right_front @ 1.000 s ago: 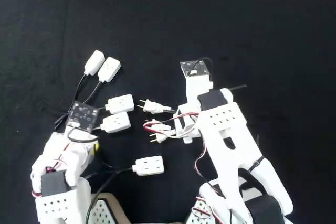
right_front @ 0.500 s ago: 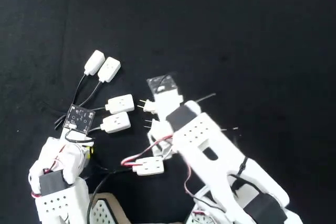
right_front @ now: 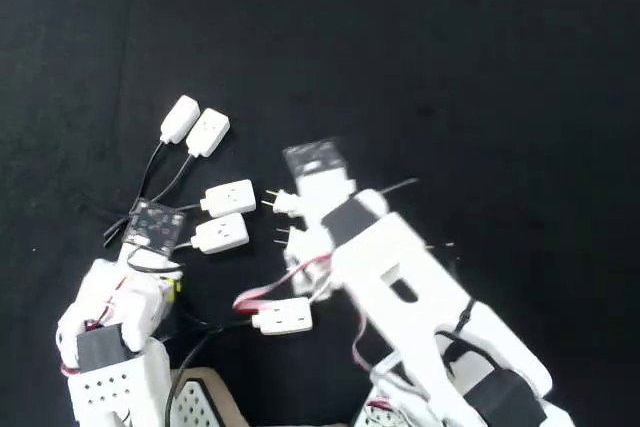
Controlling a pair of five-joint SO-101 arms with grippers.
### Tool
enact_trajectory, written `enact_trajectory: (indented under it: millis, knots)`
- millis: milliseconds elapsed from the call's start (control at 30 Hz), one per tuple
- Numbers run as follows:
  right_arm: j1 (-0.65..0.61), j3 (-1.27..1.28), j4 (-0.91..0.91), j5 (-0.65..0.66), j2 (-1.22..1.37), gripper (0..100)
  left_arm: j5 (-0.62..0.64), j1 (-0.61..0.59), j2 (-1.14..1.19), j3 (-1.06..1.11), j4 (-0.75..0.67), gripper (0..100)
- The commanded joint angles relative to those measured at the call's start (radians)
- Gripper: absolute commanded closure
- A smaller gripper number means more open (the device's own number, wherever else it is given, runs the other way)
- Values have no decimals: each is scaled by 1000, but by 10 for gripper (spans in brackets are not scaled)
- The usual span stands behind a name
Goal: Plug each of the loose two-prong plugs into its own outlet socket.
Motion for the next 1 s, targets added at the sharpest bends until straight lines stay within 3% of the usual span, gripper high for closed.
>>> enact_trajectory:
  millis: [0, 167, 267, 367, 533, 733, 967]
  knots:
    - [201, -148, 86, 78, -8, 987, -60, 176, -2, -74, -11, 754]
    - [580, -318, 241, 203, -8, 987, -146, 450, 6, -162, 31, 751]
    - [804, -364, 221, 278, -1, 987, -169, 704, 6, -185, 112, 749]
    - [924, -363, 169, 292, -1, 987, -170, 868, 6, -232, 166, 747]
    - [919, -354, 150, 287, 1, 987, -190, 1015, 84, -311, 176, 656]
    - [876, -277, 75, 252, 1, 987, -183, 1010, 430, -346, 43, 691]
    - [750, -226, 28, 196, 1, 987, 61, 1018, 790, -476, -34, 691]
